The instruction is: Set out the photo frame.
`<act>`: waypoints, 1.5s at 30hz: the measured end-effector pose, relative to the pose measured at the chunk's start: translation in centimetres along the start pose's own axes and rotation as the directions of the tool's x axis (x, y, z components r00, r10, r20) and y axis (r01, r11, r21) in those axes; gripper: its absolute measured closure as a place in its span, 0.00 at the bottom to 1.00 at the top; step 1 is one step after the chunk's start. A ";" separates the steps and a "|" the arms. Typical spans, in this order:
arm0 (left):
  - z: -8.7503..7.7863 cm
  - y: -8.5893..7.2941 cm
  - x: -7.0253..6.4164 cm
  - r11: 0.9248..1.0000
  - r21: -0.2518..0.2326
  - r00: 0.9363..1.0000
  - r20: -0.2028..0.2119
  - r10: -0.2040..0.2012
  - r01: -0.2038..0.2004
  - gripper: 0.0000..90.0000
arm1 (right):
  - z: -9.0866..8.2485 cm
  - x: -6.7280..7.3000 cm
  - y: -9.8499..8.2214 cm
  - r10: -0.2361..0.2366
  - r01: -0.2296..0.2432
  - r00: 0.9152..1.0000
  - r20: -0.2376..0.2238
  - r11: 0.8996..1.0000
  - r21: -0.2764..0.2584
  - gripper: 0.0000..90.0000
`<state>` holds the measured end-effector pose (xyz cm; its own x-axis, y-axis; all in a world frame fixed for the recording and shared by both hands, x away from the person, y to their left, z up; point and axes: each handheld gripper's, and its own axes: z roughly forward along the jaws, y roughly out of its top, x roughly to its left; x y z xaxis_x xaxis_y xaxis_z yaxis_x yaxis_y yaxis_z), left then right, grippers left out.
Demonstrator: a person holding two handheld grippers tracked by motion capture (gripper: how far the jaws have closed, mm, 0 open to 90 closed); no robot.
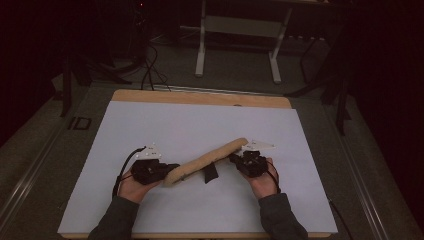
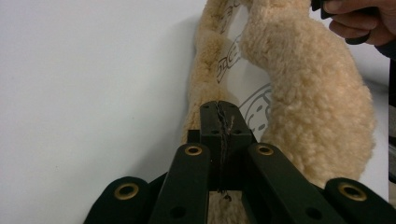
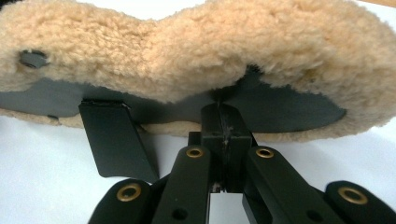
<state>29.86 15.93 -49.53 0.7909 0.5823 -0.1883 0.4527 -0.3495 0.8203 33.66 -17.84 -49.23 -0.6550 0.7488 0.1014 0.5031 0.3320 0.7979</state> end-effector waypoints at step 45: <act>1.9 0.7 -2.0 0.998 0.029 0.995 0.084 0.046 -0.049 1.00 | 0.9 1.2 1.2 -0.015 0.015 1.000 -0.021 1.000 0.002 1.00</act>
<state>29.39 13.15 -49.66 0.8427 0.5020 -0.1947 0.4252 -0.3987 0.8125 34.00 -16.02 -48.71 -0.6741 0.7315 0.1022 0.4943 0.3440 0.7983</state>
